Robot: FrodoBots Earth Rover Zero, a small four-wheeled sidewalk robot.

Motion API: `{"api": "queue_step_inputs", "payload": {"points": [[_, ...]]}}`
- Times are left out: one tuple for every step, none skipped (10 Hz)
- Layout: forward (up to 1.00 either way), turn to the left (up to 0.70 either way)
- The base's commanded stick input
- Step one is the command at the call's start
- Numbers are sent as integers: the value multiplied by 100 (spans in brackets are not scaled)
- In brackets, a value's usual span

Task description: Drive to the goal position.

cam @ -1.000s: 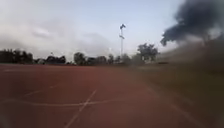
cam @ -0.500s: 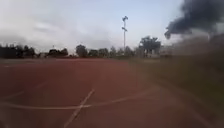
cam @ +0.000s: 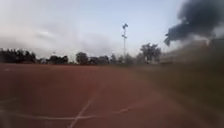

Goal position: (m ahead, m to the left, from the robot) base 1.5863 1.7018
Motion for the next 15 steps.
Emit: {"api": "queue_step_inputs", "payload": {"points": [[48, 0], [60, 0], [70, 0], [70, -3], [70, -6], [70, -10], [70, -13], [70, -17], [70, -20], [70, -24], [70, -27], [70, -31], [70, -31], [70, -26], [70, -21]]}}
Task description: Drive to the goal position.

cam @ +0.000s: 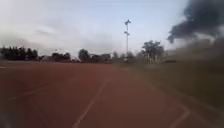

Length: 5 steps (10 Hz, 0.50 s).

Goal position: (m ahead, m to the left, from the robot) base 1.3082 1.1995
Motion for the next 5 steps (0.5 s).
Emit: {"api": "queue_step_inputs", "payload": {"points": [[70, -16], [70, -11], [70, -6], [70, 0], [70, 0]]}}
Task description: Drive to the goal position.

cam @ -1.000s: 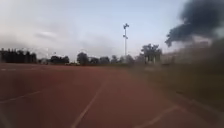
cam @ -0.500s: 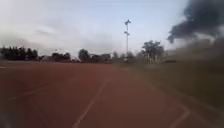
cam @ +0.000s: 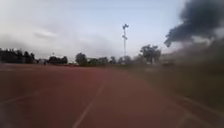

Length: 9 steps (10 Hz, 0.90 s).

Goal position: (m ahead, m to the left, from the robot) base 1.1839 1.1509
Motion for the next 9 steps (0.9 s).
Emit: {"api": "queue_step_inputs", "payload": {"points": [[70, 0], [37, -28], [5, -59], [0, -64], [0, -64], [0, -64], [0, -65], [0, -65], [0, -64]]}}
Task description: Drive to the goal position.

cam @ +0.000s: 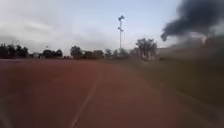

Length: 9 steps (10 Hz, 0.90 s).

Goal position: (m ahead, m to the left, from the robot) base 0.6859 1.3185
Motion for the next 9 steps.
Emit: {"api": "queue_step_inputs", "payload": {"points": [[0, -64], [0, -64], [0, -64], [0, -64], [0, -64], [0, -63], [0, -63], [0, -63], [0, -63]]}}
